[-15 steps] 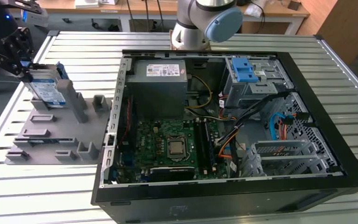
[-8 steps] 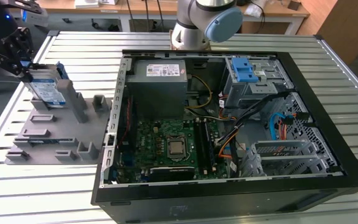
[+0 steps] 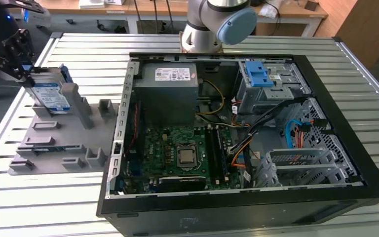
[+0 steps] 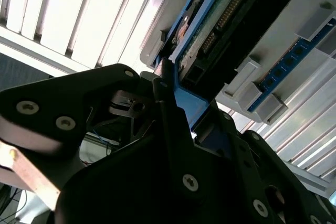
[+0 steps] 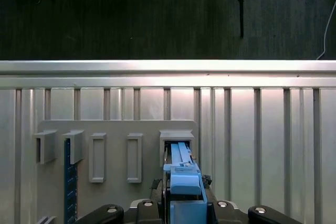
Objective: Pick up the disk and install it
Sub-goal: 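Pick up the disk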
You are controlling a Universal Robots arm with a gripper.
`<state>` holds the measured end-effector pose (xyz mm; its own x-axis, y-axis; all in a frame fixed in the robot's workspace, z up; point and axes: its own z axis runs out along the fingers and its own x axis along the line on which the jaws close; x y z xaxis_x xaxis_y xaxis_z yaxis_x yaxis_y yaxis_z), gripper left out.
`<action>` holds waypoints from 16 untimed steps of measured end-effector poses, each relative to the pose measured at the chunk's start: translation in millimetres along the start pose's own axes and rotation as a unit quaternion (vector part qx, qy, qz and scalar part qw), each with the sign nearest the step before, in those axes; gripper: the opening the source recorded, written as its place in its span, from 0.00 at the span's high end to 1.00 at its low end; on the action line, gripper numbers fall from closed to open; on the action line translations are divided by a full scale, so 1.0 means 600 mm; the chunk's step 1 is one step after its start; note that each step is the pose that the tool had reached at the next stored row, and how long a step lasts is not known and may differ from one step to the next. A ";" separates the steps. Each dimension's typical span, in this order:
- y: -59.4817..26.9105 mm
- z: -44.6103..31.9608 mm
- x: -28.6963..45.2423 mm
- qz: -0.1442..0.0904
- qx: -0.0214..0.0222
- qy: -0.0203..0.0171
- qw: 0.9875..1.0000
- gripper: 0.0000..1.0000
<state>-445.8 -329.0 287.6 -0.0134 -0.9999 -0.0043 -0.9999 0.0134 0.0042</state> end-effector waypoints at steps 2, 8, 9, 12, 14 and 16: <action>0.000 0.000 0.000 0.000 0.000 0.000 1.000 0.63; 0.000 0.000 0.000 0.007 0.000 0.000 1.000 0.63; 0.000 0.000 0.000 0.008 0.000 0.000 1.000 0.63; 0.000 0.000 0.000 0.008 0.000 0.000 1.000 0.63; 0.000 0.000 0.000 0.008 0.000 0.000 1.000 0.62; 0.000 0.000 0.000 0.008 0.000 0.000 1.000 0.56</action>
<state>-445.8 -328.9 287.6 -0.0291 -0.9996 -0.0040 -0.9996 0.0291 0.0042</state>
